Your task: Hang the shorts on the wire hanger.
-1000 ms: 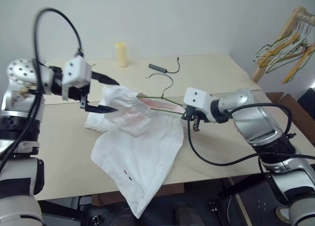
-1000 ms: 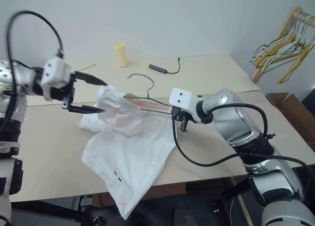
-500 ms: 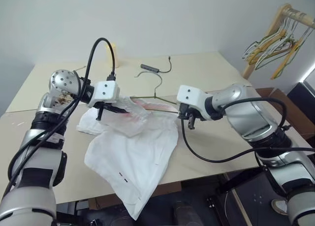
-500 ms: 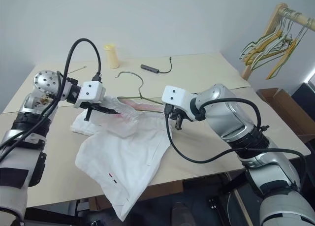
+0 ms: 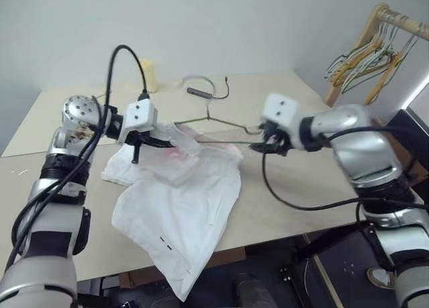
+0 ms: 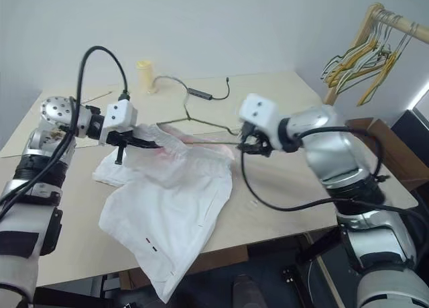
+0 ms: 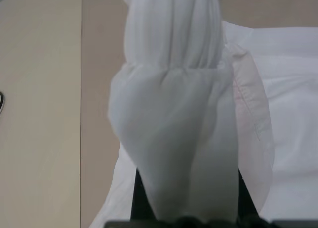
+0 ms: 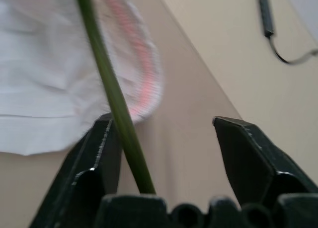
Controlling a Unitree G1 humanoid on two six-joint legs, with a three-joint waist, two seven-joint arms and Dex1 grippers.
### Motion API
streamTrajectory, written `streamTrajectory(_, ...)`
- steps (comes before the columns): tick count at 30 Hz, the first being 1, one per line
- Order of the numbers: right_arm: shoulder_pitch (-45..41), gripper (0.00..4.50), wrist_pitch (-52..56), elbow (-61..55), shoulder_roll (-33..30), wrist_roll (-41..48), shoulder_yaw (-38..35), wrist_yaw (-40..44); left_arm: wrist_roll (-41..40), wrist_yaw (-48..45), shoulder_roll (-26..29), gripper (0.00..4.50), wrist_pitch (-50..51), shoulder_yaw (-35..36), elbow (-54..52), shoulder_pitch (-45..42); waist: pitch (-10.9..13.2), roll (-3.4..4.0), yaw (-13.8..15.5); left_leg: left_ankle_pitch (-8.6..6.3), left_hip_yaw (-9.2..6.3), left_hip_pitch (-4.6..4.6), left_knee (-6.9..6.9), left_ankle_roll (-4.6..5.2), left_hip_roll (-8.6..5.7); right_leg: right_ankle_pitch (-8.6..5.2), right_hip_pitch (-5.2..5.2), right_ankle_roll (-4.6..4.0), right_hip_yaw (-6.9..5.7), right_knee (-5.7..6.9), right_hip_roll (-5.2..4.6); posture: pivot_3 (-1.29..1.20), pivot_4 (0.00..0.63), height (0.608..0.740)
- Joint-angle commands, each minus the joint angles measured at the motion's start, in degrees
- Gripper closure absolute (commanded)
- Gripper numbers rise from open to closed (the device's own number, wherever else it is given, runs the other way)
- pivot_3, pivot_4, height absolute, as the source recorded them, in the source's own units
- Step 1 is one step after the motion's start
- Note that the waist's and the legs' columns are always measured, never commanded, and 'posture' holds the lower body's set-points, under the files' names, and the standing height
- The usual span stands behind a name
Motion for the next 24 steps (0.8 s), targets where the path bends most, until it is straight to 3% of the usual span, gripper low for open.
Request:
streamTrajectory(1, 3.58, 0.07, -1.89, -0.67, -1.08, 1.52, -9.13, -4.53, -3.56, 0.87, 2.11, 4.50, 5.80, 3.64, -5.38, 2.42, 0.00, 0.00, -0.05, 0.00, 0.00, 0.01, -0.01, 0.00, 0.00, 0.00, -0.01, 0.00, 0.01, 0.01, 0.00, -0.15, 0.000, 0.740)
streamTrajectory(5, 10.99, 0.03, -2.23, 0.08, 2.48, 4.37, -18.88, -11.07, -4.59, 2.91, 3.37, 4.50, 9.13, 5.32, -9.37, 6.40, -0.07, -0.07, -0.03, 0.00, -0.01, 0.09, 0.01, 0.00, 0.00, 0.00, 0.09, 0.01, 0.01, 0.03, 0.00, -0.14, 0.000, 0.740)
streamTrajectory(8, 17.04, 0.03, -1.91, -0.72, 6.88, 8.20, -22.12, -12.56, -5.00, 3.96, 3.80, 4.50, 10.51, 5.66, -11.82, 8.17, -0.10, -0.10, 0.01, 0.01, -0.01, 0.13, 0.03, 0.00, -0.02, 0.00, 0.10, 0.00, 0.04, 0.11, 0.00, -0.13, 0.000, 0.740)
streamTrajectory(14, 22.37, 0.03, -0.75, -1.75, 18.17, 14.40, -18.30, -14.30, -5.71, 6.09, 3.76, 4.50, 12.35, 6.15, -14.54, 9.71, -0.24, -0.12, -0.27, 0.02, -0.10, 0.23, 0.03, 0.02, -0.01, 0.00, 0.10, 0.00, 0.16, 0.28, 0.03, -0.12, 0.000, 0.740)
streamTrajectory(22, 16.48, 0.03, -1.29, 11.12, 29.84, 13.08, -11.23, -21.09, -6.36, 6.47, 3.57, 4.50, 13.44, 6.29, -16.60, 10.65, -0.32, -0.14, -0.15, 0.05, -0.19, 0.26, 0.06, 0.04, -0.02, 0.00, 0.14, 0.00, 0.14, 0.31, 0.03, -0.12, 0.000, 0.740)
streamTrajectory(24, 15.28, 0.39, -2.03, 13.92, 31.36, 13.37, -11.32, -22.15, -6.44, 6.58, 3.59, 4.50, 13.49, 6.25, -16.84, 10.80, -0.33, -0.14, -0.02, 0.05, -0.20, 0.23, 0.05, 0.04, -0.02, 0.00, 0.13, 0.00, 0.13, 0.30, 0.04, -0.12, 0.000, 0.740)
